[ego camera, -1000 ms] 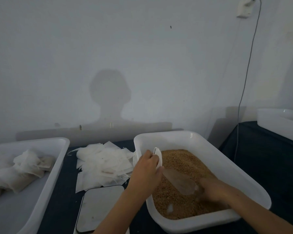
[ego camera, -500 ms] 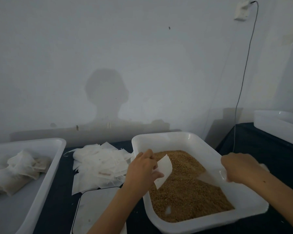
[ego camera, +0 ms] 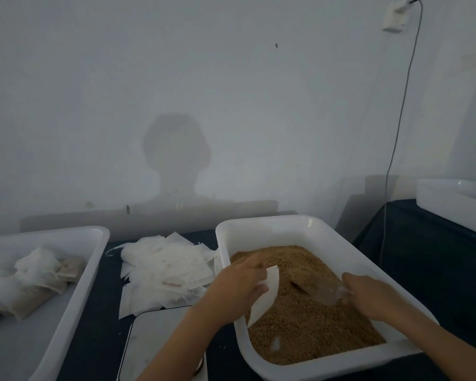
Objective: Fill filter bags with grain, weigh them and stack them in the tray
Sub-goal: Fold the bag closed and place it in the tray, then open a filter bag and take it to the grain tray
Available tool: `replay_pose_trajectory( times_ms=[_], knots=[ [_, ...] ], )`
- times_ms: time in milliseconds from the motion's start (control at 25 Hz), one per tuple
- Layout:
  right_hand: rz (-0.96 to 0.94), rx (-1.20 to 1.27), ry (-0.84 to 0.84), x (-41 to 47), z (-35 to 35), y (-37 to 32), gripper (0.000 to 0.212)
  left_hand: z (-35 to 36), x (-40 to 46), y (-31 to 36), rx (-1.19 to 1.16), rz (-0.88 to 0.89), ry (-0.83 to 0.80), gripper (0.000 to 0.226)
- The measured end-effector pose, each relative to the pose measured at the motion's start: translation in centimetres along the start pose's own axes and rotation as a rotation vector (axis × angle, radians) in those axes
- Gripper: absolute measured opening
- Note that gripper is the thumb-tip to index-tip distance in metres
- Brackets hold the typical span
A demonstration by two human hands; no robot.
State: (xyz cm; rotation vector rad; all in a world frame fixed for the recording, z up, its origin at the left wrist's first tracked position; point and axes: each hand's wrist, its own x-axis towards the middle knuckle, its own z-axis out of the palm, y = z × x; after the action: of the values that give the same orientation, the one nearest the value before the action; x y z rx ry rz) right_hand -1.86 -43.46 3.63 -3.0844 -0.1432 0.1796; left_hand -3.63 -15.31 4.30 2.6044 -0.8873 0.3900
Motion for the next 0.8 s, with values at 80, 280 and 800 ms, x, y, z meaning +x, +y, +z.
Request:
replay_pose_trajectory(
  times_ms=[80,280,800],
  knots=[
    [-0.023,0.099,0.034,-0.5,-0.1,0.6,0.022,0.0,0.4,-0.1,0.045,-0.015,-0.072,0.023],
    [-0.141,0.318,0.144,-3.0,-3.3,0.9,0.01,0.6,0.8,-0.4,0.02,-0.038,-0.11,0.025],
    [-0.254,-0.141,0.125,-2.8,-10.1,-2.6,0.014,1.8,1.1,-0.9,-0.012,-0.005,-0.054,0.013]
  ],
)
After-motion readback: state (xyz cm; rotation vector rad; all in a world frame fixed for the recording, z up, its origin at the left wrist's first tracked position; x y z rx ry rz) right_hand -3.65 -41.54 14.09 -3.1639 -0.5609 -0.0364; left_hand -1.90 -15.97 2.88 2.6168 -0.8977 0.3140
